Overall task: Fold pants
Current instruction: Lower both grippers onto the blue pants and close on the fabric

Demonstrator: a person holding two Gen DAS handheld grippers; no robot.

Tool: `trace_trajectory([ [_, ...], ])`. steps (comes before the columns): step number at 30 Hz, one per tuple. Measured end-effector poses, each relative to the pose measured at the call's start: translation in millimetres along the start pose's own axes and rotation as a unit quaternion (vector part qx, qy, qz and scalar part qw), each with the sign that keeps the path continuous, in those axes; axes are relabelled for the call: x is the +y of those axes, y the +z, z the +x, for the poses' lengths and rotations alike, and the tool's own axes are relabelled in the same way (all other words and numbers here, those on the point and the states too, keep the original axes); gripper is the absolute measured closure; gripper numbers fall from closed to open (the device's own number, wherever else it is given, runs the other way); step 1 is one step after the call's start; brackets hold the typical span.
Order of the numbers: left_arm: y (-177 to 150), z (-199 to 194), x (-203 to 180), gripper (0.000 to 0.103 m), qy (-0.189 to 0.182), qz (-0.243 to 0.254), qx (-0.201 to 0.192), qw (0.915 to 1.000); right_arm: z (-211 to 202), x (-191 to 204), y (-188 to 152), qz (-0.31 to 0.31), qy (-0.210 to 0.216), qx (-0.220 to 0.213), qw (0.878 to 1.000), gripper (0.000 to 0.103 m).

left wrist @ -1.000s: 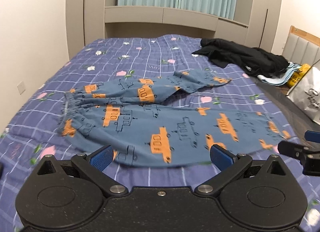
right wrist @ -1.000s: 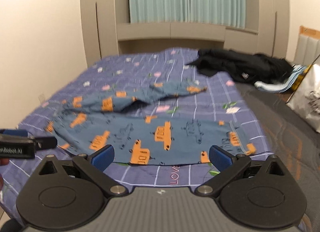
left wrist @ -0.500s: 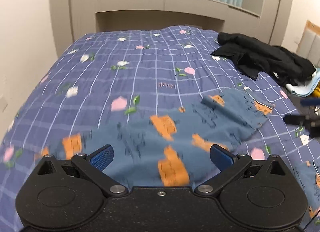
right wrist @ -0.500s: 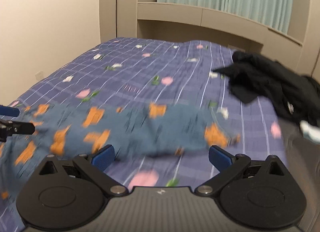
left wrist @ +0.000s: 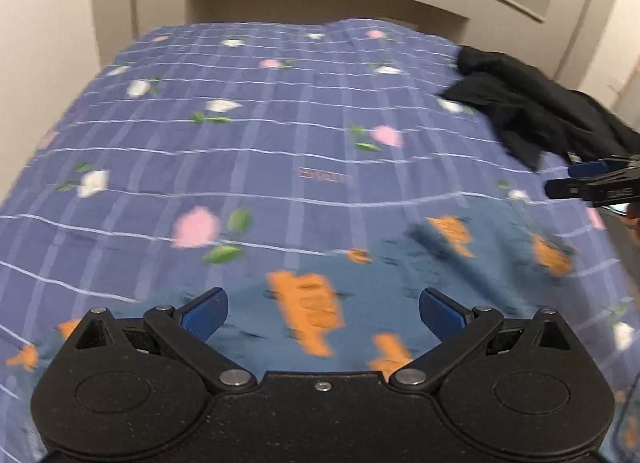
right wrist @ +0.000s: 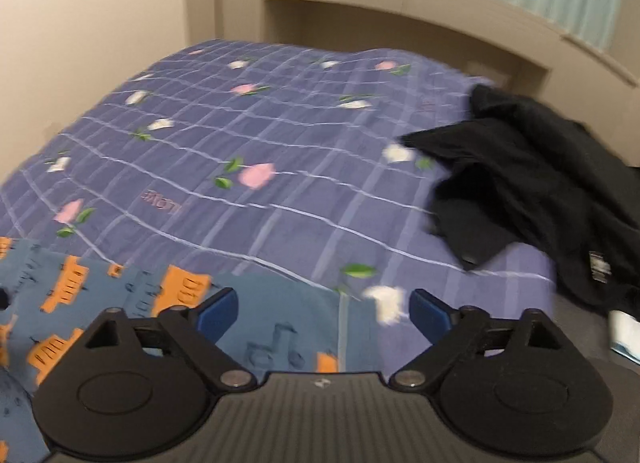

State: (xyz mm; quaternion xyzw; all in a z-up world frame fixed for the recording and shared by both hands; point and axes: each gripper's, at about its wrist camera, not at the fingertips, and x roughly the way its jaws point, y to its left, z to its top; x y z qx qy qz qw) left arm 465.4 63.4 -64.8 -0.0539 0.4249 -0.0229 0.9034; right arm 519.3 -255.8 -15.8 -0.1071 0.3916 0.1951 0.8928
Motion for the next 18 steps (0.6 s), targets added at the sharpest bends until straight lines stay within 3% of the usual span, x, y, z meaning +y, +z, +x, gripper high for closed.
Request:
trace_trajectory([
  [4,-1,4,61,0.001,0.032,0.003,0.014,0.9994,26,30,29,-0.056,0.146,-0.001,0.988,0.010],
  [8,-6,7,132,0.002,0.039,0.030,0.039,0.9980,66,90,53,-0.147,0.227,0.028,0.962,0.011],
  [13,-12,16,189,0.011,0.001,0.069,0.085,0.9940,121,156,66,-0.233,0.300,0.097,0.920,0.026],
  [16,-15,27,203,0.016,-0.008,0.085,0.104,0.9910,143,179,64,-0.279,0.315,0.137,0.896,0.045],
  [18,-16,35,209,0.023,-0.021,0.090,0.116,0.9889,153,183,63,-0.295,0.310,0.158,0.890,0.047],
])
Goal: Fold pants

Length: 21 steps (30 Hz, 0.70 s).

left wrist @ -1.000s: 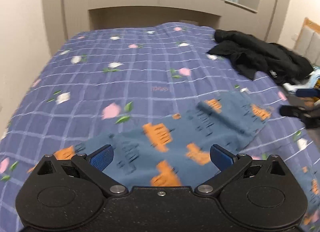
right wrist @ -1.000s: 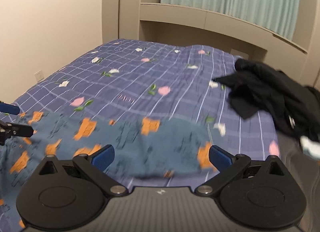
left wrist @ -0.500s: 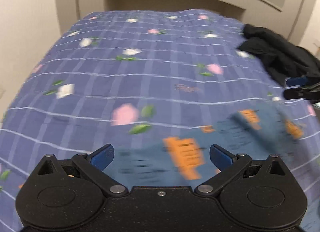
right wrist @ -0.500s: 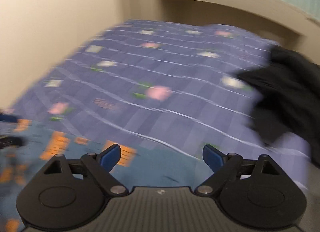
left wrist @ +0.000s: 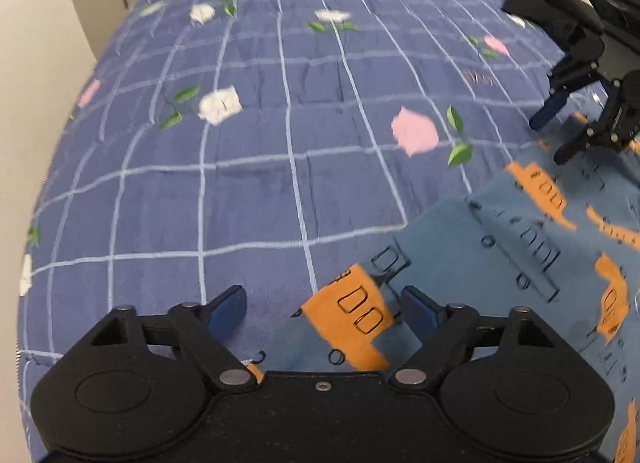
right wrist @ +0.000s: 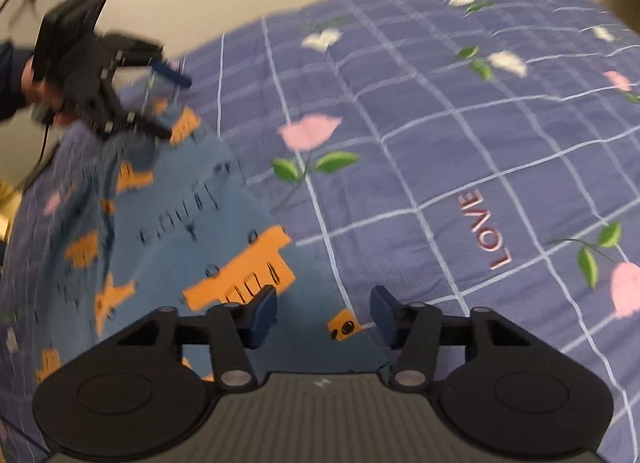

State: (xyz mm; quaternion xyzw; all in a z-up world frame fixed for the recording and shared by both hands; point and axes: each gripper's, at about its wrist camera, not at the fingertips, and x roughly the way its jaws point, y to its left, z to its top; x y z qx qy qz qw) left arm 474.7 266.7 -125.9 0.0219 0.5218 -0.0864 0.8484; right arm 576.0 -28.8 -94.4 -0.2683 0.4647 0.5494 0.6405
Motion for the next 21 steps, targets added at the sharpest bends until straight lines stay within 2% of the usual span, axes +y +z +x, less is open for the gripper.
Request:
trace_trajectory([
  [2,-1,6,1,0.029,-0.012,0.008,0.009,0.9998,7,-2,1,-0.009,0.012,0.017,1.000,0.057],
  [4,-3,6,3,0.033,-0.028,0.017,0.010,0.9994,12,-6,1,-0.012,0.016,0.038,0.999,0.061],
  [5,-2,7,3,0.039,-0.035,0.020,0.009,0.9992,11,-8,-2,-0.016,0.021,0.044,0.999,0.064],
  [7,-4,6,5,0.053,-0.050,0.021,0.011,0.9985,12,-8,-2,-0.026,0.030,0.046,0.998,0.070],
  [8,-5,6,5,0.061,-0.053,0.021,0.011,0.9983,12,-10,-2,-0.025,0.033,0.049,0.998,0.083],
  [10,-7,4,5,0.077,-0.051,0.025,0.007,0.9984,13,-11,-2,-0.029,0.038,0.053,0.997,0.094],
  [11,-8,3,5,0.094,-0.050,0.027,0.006,0.9984,13,-9,-2,-0.034,0.036,0.053,0.997,0.100],
  [16,-9,-2,1,0.102,-0.042,0.029,-0.006,0.9987,2,-3,-5,-0.039,0.031,0.029,0.998,0.101],
  [21,5,-13,14,0.102,-0.011,-0.005,-0.053,0.9985,-20,-13,-2,-0.004,0.000,-0.019,1.000,0.101],
])
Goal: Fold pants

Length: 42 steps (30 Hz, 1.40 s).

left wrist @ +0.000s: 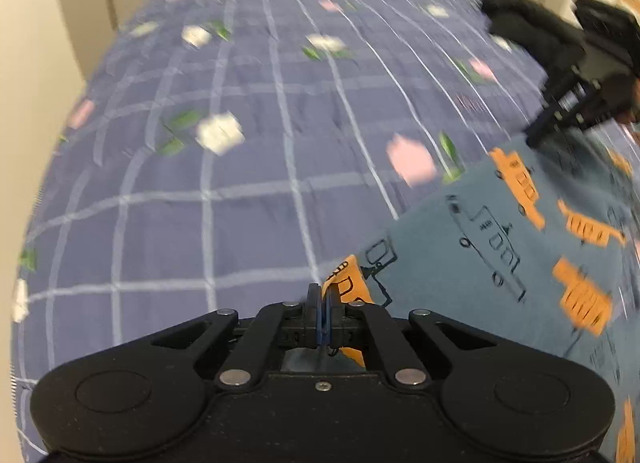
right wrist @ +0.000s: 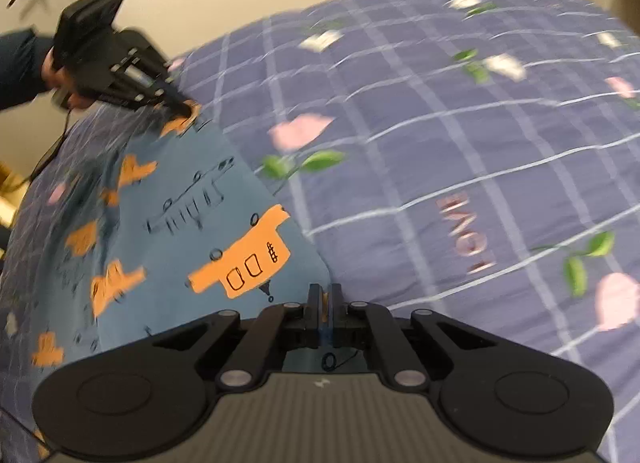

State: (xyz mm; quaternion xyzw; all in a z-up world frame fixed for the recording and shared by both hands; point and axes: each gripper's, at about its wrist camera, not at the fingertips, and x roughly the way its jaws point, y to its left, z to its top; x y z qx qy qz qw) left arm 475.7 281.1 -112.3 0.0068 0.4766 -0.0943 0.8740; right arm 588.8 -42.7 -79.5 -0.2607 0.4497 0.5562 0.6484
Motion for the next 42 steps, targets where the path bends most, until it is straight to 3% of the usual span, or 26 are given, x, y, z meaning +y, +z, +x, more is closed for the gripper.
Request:
trace_trajectory([
  [2,6,2,3,0.102,0.011,-0.006,-0.004,0.9999,-8,-7,5,0.015,-0.019,-0.021,0.999,0.101],
  [5,7,19,-6,0.102,0.030,0.015,0.020,0.9992,-6,-11,10,0.025,-0.033,-0.024,0.999,0.101],
  [8,9,27,-16,0.088,0.067,0.024,0.031,0.9970,12,-9,8,0.037,-0.058,0.002,0.998,0.095],
  [9,11,23,-18,0.075,0.076,0.024,0.027,0.9965,13,-9,6,0.045,-0.055,0.004,0.997,0.091],
  [10,14,17,-21,0.065,0.088,0.028,0.022,0.9955,8,-9,4,0.048,-0.059,-0.002,0.997,0.082],
  [11,15,8,-27,0.047,0.098,0.034,0.010,0.9946,-7,-10,0,0.049,-0.063,-0.022,0.997,0.070],
  [12,17,-3,-35,0.035,0.098,0.042,-0.012,0.9942,-23,-14,-5,0.054,-0.062,-0.041,0.996,0.060],
  [13,19,-11,-43,0.032,0.091,0.044,-0.028,0.9945,-43,-22,-12,0.066,-0.062,-0.058,0.994,0.045],
  [14,22,-17,-53,0.030,0.071,0.037,-0.041,0.9959,-64,-33,-22,0.080,-0.074,-0.070,0.992,0.041],
  [16,32,-20,-78,0.030,0.009,0.016,-0.055,0.9983,-99,-55,-47,0.103,-0.114,-0.069,0.986,0.042],
  [20,53,6,-165,0.031,-0.094,0.053,-0.061,0.9923,-138,-95,-102,0.132,-0.174,-0.007,0.976,0.064],
  [25,68,54,-254,0.033,-0.163,0.111,-0.043,0.9795,-137,-112,-155,0.161,-0.156,0.042,0.974,0.068],
  [30,72,80,-279,0.033,-0.173,0.113,-0.014,0.9783,-111,-110,-193,0.188,-0.115,0.051,0.974,0.068],
  [33,70,83,-282,0.032,-0.168,0.110,-0.004,0.9797,-112,-107,-202,0.195,-0.095,0.011,0.976,0.088],
  [36,77,88,-285,0.032,-0.169,0.096,0.002,0.9809,-124,-103,-213,0.189,-0.107,-0.013,0.976,0.096],
  [39,85,89,-292,0.030,-0.171,0.095,-0.006,0.9806,-155,-110,-232,0.205,-0.153,-0.041,0.966,0.099],
  [42,90,96,-301,0.027,-0.172,0.098,-0.015,0.9802,-175,-116,-252,0.237,-0.168,-0.047,0.956,0.100],
])
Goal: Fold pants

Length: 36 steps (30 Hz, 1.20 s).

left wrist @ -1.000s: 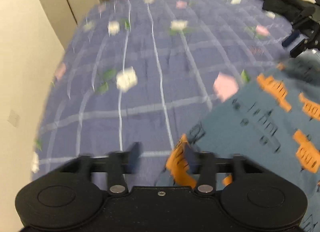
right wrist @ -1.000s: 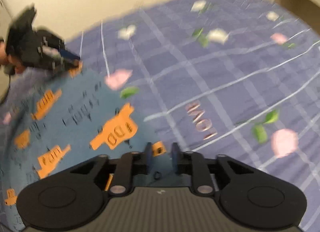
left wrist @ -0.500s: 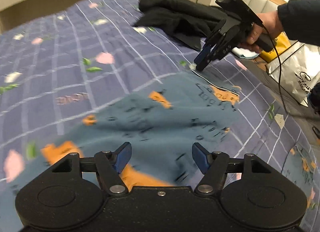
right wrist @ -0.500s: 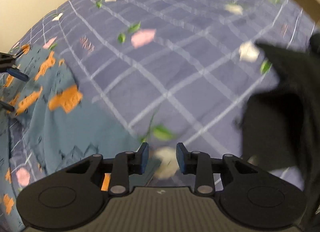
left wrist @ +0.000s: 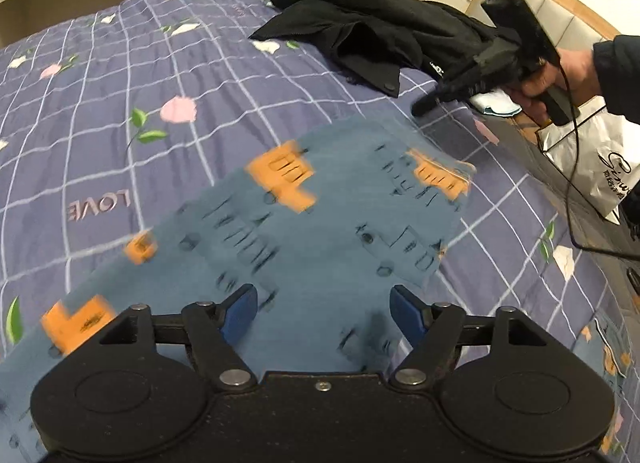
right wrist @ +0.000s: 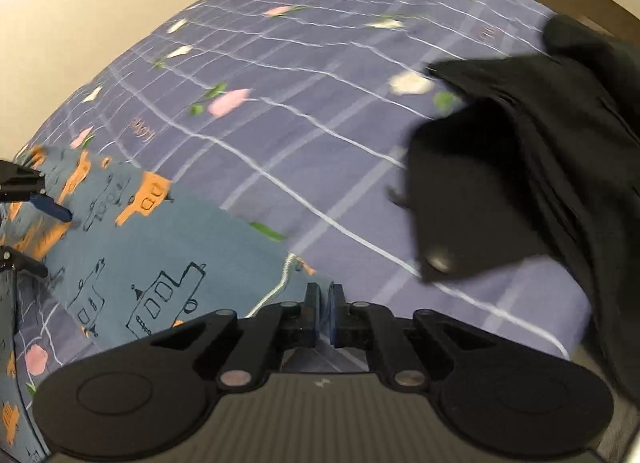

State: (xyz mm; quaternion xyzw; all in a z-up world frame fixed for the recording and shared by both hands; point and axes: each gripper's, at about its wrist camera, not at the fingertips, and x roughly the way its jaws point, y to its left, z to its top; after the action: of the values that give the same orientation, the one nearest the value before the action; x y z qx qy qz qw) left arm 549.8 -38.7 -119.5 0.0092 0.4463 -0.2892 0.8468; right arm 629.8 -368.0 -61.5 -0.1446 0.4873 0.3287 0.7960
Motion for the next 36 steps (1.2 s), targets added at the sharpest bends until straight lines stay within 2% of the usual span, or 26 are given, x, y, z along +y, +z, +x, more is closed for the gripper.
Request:
trace_trajectory([
  [1,0,4,0,0.027,0.004,0.000,0.001,1.0000,3,0,-5,0.000,-0.023,0.017,1.000,0.100],
  [3,0,8,-1,0.027,0.014,-0.004,0.006,0.9999,6,1,-14,0.004,-0.040,0.039,0.998,0.095],
  [6,-7,1,-3,0.027,0.012,-0.005,-0.001,0.9999,-18,13,-19,0.014,-0.028,-0.010,0.999,0.079],
  [7,-10,-1,-5,0.027,0.015,-0.003,0.000,0.9999,-24,24,-21,0.005,-0.019,-0.019,1.000,0.067],
  [8,-13,-2,-6,0.027,0.018,-0.001,0.002,0.9998,-27,38,-26,-0.009,-0.012,-0.018,1.000,0.065],
  [10,-18,-6,-9,0.027,0.022,0.001,0.005,0.9997,-28,60,-38,-0.040,-0.007,-0.004,0.999,0.066],
  [14,-28,-19,-9,0.026,0.022,-0.012,-0.001,0.9997,-43,99,-57,-0.120,-0.043,-0.001,0.992,0.067],
  [18,-39,-20,-6,0.026,0.027,-0.033,0.007,0.9991,-37,138,-80,-0.273,-0.104,0.017,0.956,0.070],
  [19,-40,-19,-6,0.026,0.032,-0.036,0.011,0.9988,-31,143,-83,-0.297,-0.114,0.026,0.948,0.076],
  [21,-43,-20,-7,0.026,0.033,-0.039,0.013,0.9986,-13,149,-78,-0.322,-0.119,0.036,0.939,0.078],
  [22,-44,-21,-7,0.026,0.033,-0.039,0.013,0.9986,-7,150,-79,-0.338,-0.119,0.045,0.933,0.083],
  [25,-47,-24,-8,0.026,0.033,-0.039,0.016,0.9986,-1,150,-87,-0.363,-0.122,0.069,0.921,0.091],
  [26,-48,-24,-8,0.026,0.034,-0.040,0.017,0.9985,4,147,-88,-0.364,-0.123,0.077,0.920,0.096],
  [27,-49,-25,-8,0.026,0.036,-0.041,0.017,0.9984,3,144,-91,-0.360,-0.120,0.083,0.921,0.096],
  [30,-51,-40,-9,0.026,0.044,-0.046,-0.001,0.9980,-5,131,-88,-0.301,-0.110,0.084,0.943,0.096],
  [31,-53,-48,-8,0.025,0.045,-0.052,-0.010,0.9976,-14,130,-85,-0.272,-0.108,0.072,0.953,0.092],
  [32,-55,-55,-6,0.024,0.047,-0.061,-0.016,0.9969,-25,132,-82,-0.248,-0.100,0.057,0.962,0.074],
  [33,-59,-63,-3,0.023,0.050,-0.075,-0.020,0.9958,-37,135,-79,-0.220,-0.085,0.037,0.971,0.055],
  [34,-64,-71,0,0.023,0.054,-0.089,-0.021,0.9944,-48,141,-76,-0.189,-0.068,0.016,0.979,0.022],
  [35,-69,-78,2,0.023,0.057,-0.104,-0.019,0.9928,-59,149,-75,-0.165,-0.052,-0.007,0.985,0.006],
  [36,-76,-88,5,0.023,0.062,-0.121,-0.017,0.9905,-68,162,-75,-0.147,-0.033,-0.029,0.988,0.006],
])
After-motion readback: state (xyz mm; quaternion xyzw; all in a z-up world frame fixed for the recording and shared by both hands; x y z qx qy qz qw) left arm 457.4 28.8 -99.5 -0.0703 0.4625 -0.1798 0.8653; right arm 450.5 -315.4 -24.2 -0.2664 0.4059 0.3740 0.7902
